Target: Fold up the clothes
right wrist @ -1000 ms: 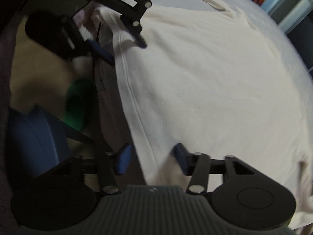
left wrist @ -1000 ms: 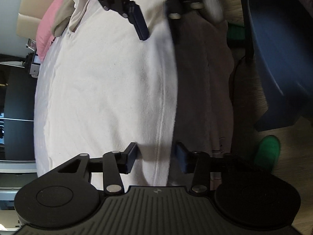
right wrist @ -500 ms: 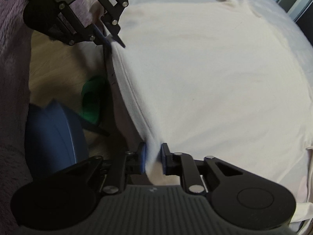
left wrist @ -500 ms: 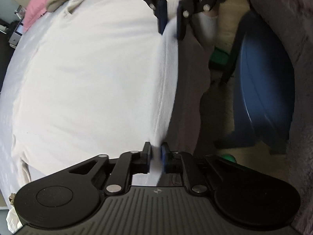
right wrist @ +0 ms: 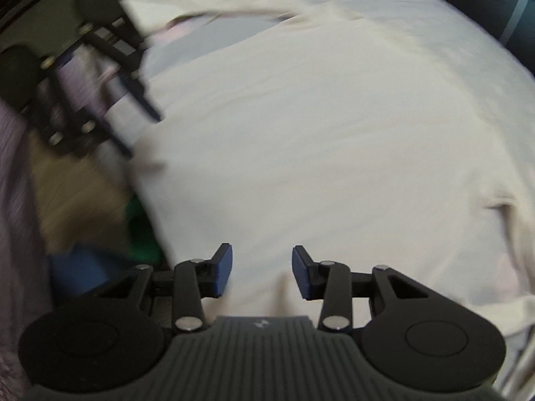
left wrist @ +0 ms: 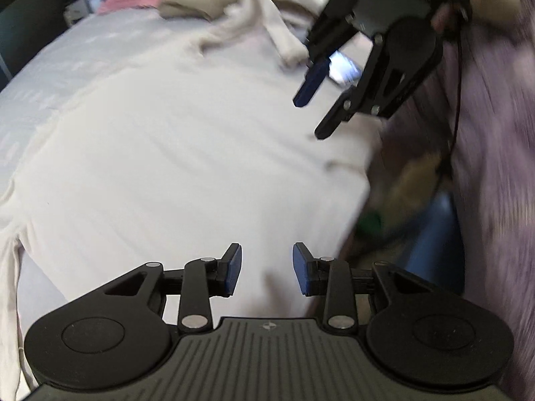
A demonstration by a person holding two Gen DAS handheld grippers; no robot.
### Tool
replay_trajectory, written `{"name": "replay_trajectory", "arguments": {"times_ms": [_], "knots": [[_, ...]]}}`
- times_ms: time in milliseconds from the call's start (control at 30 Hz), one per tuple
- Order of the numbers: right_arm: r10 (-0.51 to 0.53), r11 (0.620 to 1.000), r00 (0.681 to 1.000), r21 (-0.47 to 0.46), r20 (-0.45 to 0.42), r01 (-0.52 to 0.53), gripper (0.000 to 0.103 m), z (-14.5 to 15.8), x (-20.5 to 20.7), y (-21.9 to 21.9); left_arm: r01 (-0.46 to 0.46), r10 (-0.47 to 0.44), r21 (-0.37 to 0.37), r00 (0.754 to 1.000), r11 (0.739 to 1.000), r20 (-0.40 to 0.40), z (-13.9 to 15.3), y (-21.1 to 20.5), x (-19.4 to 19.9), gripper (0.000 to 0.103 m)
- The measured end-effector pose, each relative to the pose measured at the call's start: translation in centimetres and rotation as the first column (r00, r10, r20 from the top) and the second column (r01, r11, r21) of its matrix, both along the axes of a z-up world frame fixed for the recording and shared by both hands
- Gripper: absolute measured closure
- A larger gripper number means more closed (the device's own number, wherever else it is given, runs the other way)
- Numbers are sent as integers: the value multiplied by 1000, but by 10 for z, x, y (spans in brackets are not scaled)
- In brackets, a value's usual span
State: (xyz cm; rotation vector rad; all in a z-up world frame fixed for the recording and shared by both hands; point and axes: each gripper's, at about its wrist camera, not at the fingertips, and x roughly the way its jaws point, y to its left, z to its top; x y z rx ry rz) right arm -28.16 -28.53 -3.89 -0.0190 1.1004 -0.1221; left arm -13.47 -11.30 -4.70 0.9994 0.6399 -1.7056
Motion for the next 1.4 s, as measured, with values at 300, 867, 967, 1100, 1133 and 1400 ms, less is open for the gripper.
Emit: {"name": "replay_trajectory", "arguments": {"times_ms": [300,867,967,1100,1133,1400], "knots": [[-312,950,950,3,19,312,55,37,-42,-108,-24,34,-174,998,984,52,24,-49,-29,60],[-616,788,783,56,83,613,55,18,-90,-199,330,-233,-246,907,912,352,-52,-166,-157,57],[-613,790,785,62,85,610,54,15,-93,-202,393,-276,-240,872,888,404,-68,-181,-177,57],[-603,797,793,92,86,596,50,11,-93,-205,460,-324,-225,828,859,457,-84,-192,-191,57],[-600,799,795,97,88,593,50,10,-93,-206,477,-336,-221,817,851,470,-88,-195,-194,57],[-584,812,807,99,91,576,47,9,-87,-212,396,-286,-280,888,875,360,-76,-223,-185,98]]}}
